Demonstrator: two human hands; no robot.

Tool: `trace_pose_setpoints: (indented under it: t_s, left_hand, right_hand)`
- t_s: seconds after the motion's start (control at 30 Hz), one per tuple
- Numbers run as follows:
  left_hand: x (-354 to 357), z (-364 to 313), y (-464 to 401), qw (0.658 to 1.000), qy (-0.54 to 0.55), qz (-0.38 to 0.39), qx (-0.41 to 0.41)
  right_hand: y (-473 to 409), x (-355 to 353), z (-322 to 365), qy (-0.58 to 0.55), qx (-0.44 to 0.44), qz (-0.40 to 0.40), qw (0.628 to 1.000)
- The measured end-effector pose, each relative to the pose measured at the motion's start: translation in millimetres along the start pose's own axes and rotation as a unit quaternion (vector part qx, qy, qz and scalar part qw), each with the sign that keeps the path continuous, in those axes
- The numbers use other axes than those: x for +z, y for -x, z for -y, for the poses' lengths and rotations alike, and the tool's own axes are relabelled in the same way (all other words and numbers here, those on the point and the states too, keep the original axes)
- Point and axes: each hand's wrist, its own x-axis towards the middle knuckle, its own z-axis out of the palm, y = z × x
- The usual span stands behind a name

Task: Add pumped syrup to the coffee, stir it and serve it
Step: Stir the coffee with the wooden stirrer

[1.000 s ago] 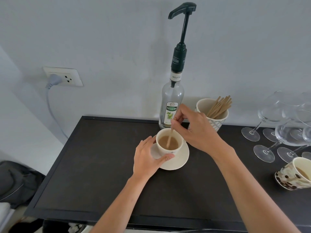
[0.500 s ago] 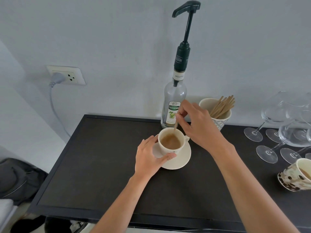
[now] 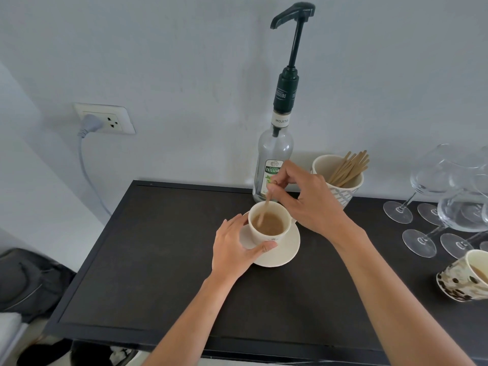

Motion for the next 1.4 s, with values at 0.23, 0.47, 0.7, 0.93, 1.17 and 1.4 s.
trace_pose_setpoints:
  t_s: [0.23,0.47,0.7,0.93,1.17,1.4]
  left_hand:
    - [1,1,0,1.000,-0.002,-0.004,0.001]
    - [1,2,0,1.000,-0.003,0.000,-0.002]
    - [-2,-5,2,1.000,0.002,-0.014,0.004]
    - [-3,-5,1,1.000,0.000,-0.009,-0.009]
    - [-6,-10,2,1.000,0.007,0.002,-0.020]
    - [-7,-13,3,1.000,0.008,0.010,-0.029]
  right_hand:
    - [1,0,-2,0.054,-0.021,-0.005,0.998]
    - [-2,4,-8,0.123,-0.033,-0.024,0.992]
    - [-4,4,-7,0.108,-0.019,-0.034,0.993]
    - [-3,4,-2,0.048,-0.009,-0.034,0.998]
    - [-1,7,-1,0.045,0.003,-0.035,0.998]
    - [-2,7,0,0.055,-0.002,-0.030,0.998]
